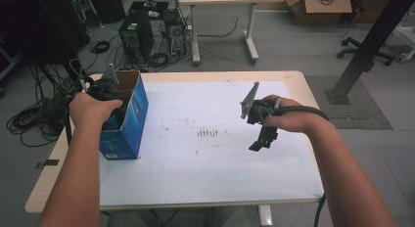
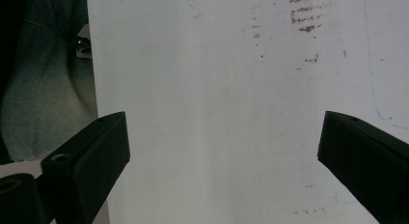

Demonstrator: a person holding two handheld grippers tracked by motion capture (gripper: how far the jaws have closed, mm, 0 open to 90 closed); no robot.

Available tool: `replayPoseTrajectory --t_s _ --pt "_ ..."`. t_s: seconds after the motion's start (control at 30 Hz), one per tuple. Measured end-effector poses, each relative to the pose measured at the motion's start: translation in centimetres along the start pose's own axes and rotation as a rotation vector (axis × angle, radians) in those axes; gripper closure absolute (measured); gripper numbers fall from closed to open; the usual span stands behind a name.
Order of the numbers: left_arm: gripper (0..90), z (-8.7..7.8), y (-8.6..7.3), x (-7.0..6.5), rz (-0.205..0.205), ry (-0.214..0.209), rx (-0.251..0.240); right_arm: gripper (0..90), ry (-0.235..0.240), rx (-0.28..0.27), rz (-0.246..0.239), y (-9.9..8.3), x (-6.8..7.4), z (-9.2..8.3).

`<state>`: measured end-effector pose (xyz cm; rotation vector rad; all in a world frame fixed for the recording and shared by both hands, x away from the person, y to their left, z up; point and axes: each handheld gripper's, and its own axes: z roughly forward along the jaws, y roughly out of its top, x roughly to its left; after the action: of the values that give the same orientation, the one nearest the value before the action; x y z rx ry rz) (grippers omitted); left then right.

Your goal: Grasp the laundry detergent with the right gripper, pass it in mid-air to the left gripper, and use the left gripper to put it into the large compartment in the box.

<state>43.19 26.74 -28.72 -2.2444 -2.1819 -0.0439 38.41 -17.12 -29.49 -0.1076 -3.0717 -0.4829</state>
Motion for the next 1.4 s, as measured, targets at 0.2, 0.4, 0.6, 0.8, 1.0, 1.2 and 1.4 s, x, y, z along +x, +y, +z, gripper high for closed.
replayPoseTrajectory --t_s 0.2,0.4,0.6,0.8,1.0,1.2,1.4 --pt "39.1 0.1 0.0 -0.1 -0.001 0.003 -0.002 4.2 0.003 -0.004 0.0 0.1 0.0 0.2" --pt "39.1 0.1 0.0 -0.1 0.001 0.004 -0.005 4.2 0.002 -0.004 0.001 -0.1 0.0 0.1" --pt "37.9 0.2 -0.1 0.1 -0.002 -0.011 -0.011 4.1 0.002 -0.003 0.005 -0.3 0.0 0.2" --pt "32.2 -0.1 -0.1 0.0 -0.002 -0.028 -0.007 4.2 0.002 -0.006 -0.001 -0.1 0.1 0.2" --pt "31.4 -0.4 -0.3 0.0 -0.003 -0.031 -0.019 4.2 0.0 -0.006 0.002 -0.3 0.1 0.2" --pt "31.3 -1.2 -0.4 -0.2 -0.003 -0.015 -0.03 4.2 -0.001 -0.012 0.001 -0.3 0.2 0.1" --pt "27.2 -2.4 -0.7 -0.3 -0.013 0.012 -0.044 4.2 -0.004 -0.016 -0.003 -0.3 0.3 0.0"
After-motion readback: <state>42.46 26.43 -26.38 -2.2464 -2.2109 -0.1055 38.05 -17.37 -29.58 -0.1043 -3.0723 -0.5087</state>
